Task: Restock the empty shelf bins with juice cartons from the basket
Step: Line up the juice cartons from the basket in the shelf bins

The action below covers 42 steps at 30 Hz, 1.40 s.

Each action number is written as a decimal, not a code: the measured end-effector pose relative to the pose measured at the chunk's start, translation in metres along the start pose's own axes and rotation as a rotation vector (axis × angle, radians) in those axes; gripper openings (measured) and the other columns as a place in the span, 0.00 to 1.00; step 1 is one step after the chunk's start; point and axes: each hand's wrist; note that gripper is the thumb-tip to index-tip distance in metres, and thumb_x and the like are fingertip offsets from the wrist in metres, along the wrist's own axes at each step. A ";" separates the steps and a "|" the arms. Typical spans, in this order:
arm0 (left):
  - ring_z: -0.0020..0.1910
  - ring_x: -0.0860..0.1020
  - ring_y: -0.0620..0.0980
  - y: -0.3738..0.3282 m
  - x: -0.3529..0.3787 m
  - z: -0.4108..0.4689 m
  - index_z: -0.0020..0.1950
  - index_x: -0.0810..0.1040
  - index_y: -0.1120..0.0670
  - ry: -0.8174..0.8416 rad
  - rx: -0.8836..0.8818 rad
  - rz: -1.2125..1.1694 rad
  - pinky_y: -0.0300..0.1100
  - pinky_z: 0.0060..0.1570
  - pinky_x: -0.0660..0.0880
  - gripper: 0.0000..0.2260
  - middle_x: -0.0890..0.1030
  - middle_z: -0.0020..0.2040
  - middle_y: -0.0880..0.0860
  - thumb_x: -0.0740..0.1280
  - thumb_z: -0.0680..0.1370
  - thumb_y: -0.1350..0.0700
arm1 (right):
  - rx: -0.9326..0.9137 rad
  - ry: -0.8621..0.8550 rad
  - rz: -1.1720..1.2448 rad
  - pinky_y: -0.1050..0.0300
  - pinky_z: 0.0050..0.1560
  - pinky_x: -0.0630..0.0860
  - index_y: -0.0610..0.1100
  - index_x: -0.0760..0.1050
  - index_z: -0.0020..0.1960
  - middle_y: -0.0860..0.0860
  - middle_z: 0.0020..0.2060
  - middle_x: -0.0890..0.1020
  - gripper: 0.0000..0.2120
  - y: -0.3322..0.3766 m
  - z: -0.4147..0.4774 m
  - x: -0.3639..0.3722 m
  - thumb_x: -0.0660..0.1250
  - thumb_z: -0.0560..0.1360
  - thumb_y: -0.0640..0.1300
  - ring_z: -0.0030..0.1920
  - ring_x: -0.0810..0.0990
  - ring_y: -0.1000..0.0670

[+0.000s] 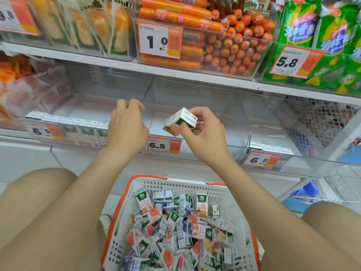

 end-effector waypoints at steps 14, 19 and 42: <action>0.58 0.75 0.65 0.025 0.005 -0.001 0.61 0.71 0.59 0.214 0.060 0.088 0.53 0.53 0.73 0.16 0.75 0.58 0.61 0.70 0.75 0.65 | -0.054 0.593 -0.603 0.49 0.46 0.78 0.40 0.82 0.51 0.44 0.40 0.84 0.13 -0.009 0.059 0.084 0.58 0.79 0.41 0.44 0.79 0.39; 0.58 0.73 0.64 0.021 0.004 -0.015 0.64 0.70 0.58 -0.017 0.118 0.150 0.54 0.54 0.73 0.20 0.71 0.61 0.61 0.72 0.75 0.63 | -0.204 0.578 -0.629 0.47 0.45 0.73 0.44 0.77 0.45 0.46 0.40 0.80 0.13 -0.021 0.054 0.076 0.56 0.82 0.44 0.41 0.77 0.44; 0.58 0.78 0.57 0.074 0.207 -0.086 0.73 0.71 0.56 1.043 0.245 0.389 0.53 0.58 0.77 0.24 0.75 0.63 0.56 0.62 0.78 0.70 | 0.423 0.860 -0.888 0.50 0.60 0.77 0.39 0.68 0.72 0.41 0.64 0.78 0.25 -0.242 -0.095 0.000 0.64 0.76 0.29 0.61 0.79 0.41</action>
Point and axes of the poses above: each hand's wrist, its own z-axis towards the middle knuckle, its own x-axis out of the palm, y = z × x
